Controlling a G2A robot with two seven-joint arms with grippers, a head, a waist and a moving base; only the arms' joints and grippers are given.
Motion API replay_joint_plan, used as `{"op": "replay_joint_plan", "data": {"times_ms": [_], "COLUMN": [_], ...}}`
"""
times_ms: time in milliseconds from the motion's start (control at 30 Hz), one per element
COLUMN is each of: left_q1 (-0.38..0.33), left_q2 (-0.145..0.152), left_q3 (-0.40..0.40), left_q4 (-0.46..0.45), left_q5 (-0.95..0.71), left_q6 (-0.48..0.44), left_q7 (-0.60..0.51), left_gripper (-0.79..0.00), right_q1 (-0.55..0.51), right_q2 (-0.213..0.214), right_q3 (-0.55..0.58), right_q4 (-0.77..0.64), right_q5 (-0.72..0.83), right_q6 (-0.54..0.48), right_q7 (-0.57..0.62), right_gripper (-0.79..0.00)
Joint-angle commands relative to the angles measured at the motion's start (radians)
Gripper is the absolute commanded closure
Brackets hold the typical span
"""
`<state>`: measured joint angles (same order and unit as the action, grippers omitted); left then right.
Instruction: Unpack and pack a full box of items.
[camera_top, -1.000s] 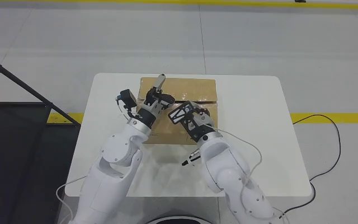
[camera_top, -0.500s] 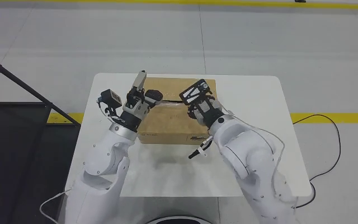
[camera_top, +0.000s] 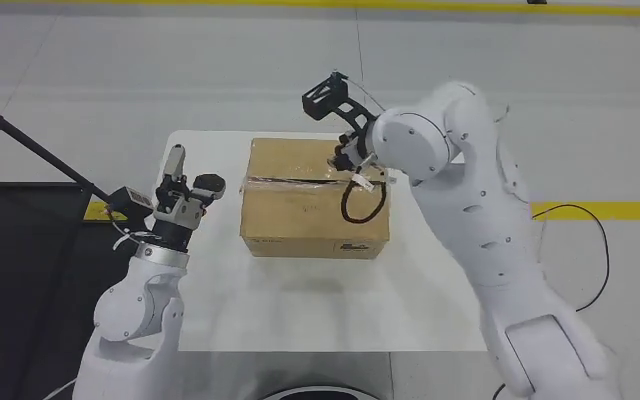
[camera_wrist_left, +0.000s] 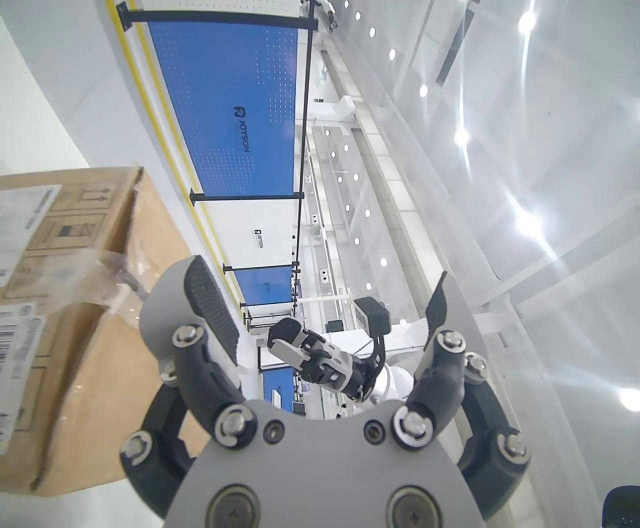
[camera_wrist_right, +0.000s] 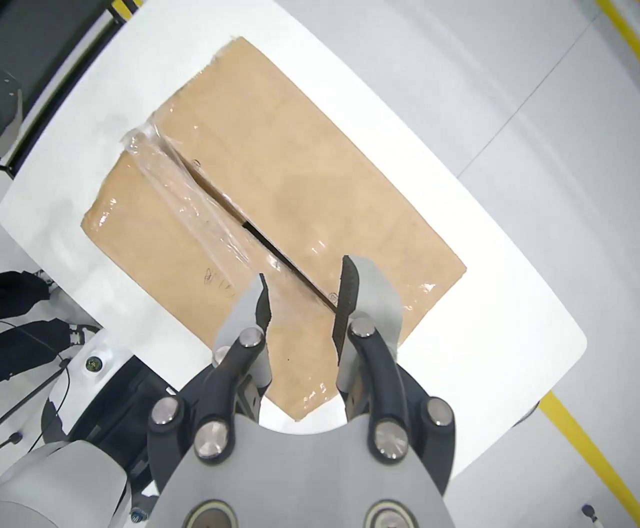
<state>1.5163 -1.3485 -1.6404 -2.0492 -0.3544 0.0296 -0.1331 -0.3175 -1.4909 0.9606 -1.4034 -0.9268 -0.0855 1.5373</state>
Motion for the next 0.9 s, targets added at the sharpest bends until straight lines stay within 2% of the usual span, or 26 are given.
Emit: {"op": "replay_joint_plan", "data": {"times_ms": [0, 267, 433, 733, 867], "left_q1": [0.011, 0.014, 0.002, -0.029, -0.035], "left_q2": [0.002, 0.006, 0.009, 0.011, 0.012], "left_q3": [-0.021, -0.055, -0.053, -0.036, -0.030], "left_q4": [0.004, 0.004, 0.013, 0.029, 0.034], "left_q5": [-0.016, -0.042, -0.041, -0.041, -0.038], "left_q6": [-0.006, 0.003, 0.018, 0.038, 0.042], "left_q7": [-0.011, -0.039, -0.048, -0.050, -0.046], "left_gripper": [-0.785, -0.785, -0.785, -0.785, -0.785], "right_q1": [0.037, 0.123, 0.127, 0.112, 0.096], "right_q2": [-0.004, 0.000, 0.030, 0.099, 0.119], "right_q3": [-0.042, -0.165, -0.184, -0.239, -0.238], "right_q4": [0.065, 0.167, 0.128, 0.042, 0.017], "right_q5": [0.015, 0.103, 0.191, 0.166, 0.180], "right_q6": [0.014, 0.059, 0.064, 0.135, 0.134], "right_q7": [-0.001, -0.001, -0.001, -0.001, -0.001], "right_gripper": [-0.332, -0.369, -0.379, -0.369, -0.360]}}
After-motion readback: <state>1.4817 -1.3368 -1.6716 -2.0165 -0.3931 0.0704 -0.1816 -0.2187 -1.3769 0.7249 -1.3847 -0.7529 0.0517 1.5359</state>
